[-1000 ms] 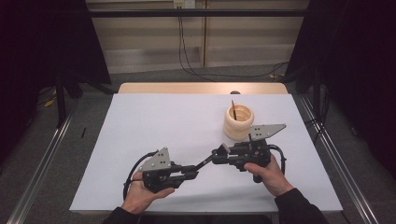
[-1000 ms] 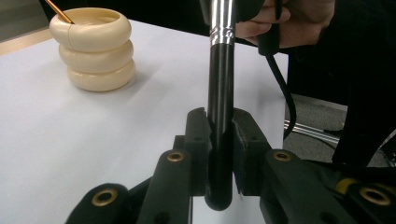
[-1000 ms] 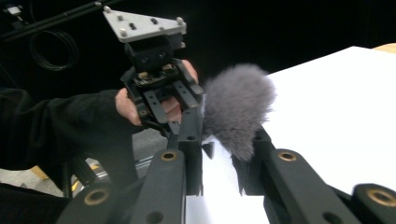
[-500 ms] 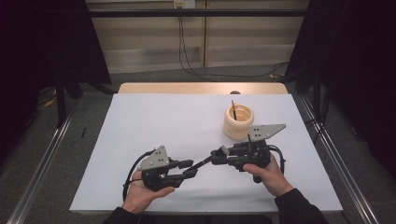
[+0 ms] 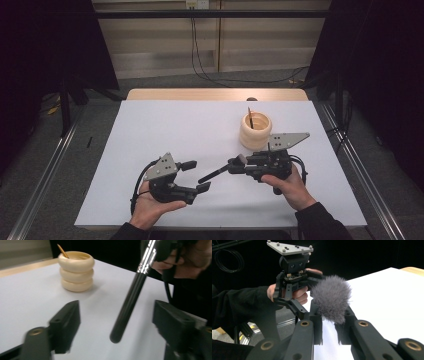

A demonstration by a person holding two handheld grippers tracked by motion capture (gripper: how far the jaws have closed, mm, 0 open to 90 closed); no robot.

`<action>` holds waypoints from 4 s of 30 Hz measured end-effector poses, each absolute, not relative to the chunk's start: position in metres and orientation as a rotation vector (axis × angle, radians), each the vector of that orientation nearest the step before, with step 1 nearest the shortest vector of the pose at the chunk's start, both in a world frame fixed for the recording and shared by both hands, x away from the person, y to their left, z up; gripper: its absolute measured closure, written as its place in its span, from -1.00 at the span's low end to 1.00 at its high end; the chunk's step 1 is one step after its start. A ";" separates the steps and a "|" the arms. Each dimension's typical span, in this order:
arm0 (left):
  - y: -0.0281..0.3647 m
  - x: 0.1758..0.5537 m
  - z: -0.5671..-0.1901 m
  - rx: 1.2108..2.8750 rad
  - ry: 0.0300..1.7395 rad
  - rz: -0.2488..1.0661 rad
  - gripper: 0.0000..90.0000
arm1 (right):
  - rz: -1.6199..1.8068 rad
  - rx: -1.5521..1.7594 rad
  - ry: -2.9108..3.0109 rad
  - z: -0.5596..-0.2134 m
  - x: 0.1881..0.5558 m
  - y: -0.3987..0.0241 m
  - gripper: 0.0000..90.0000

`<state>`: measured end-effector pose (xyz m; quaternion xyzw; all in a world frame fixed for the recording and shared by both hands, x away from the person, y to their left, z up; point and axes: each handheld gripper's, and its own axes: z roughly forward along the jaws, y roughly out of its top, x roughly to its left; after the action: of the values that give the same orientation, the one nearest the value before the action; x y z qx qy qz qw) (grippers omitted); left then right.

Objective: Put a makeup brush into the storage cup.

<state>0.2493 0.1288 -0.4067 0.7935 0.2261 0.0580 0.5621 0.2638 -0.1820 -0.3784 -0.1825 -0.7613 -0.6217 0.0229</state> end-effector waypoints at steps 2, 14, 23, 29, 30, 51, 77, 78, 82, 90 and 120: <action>0.129 0.249 -0.405 1.852 0.514 0.148 -0.72 | -1.927 -0.576 -2.363 -0.378 0.264 -0.182 0.72; 0.142 0.251 -0.405 1.831 0.574 0.257 -0.94 | -1.939 -0.627 -2.390 -0.376 0.264 -0.186 0.72; 0.158 0.248 -0.407 1.829 0.615 0.343 -0.94 | -1.906 -0.678 -2.418 -0.377 0.265 -0.188 0.72; 0.173 0.244 -0.410 1.771 0.672 0.407 -0.94 | -1.900 -0.717 -2.431 -0.376 0.267 -0.191 0.72; 0.176 0.244 -0.411 1.768 0.674 0.411 -0.94 | -1.900 -0.726 -2.431 -0.376 0.267 -0.192 0.72; 0.207 0.236 -0.427 1.697 0.764 0.441 -0.97 | -1.875 -0.819 -2.502 -0.367 0.274 -0.207 0.72; 0.212 0.233 -0.431 1.709 0.760 0.466 -0.97 | -1.893 -0.926 -2.563 -0.332 0.297 -0.232 0.72; 0.212 0.233 -0.431 1.709 0.760 0.466 -0.97 | -1.891 -0.935 -2.567 -0.330 0.298 -0.234 0.72; 0.213 0.233 -0.431 1.713 0.755 0.463 -0.97 | -1.891 -0.970 -2.581 -0.325 0.303 -0.240 0.72; 0.213 0.234 -0.432 1.711 0.760 0.459 -0.97 | -1.879 -1.032 -2.598 -0.318 0.315 -0.250 0.72; 0.216 0.234 -0.431 1.707 0.766 0.467 -0.97 | -1.701 -1.342 -2.701 -0.304 0.353 -0.274 0.72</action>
<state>0.2344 0.2157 -0.4312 0.7274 0.3262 0.1989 0.5700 0.3533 -0.2741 -0.3042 -0.3825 -0.7700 -0.4851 -0.1596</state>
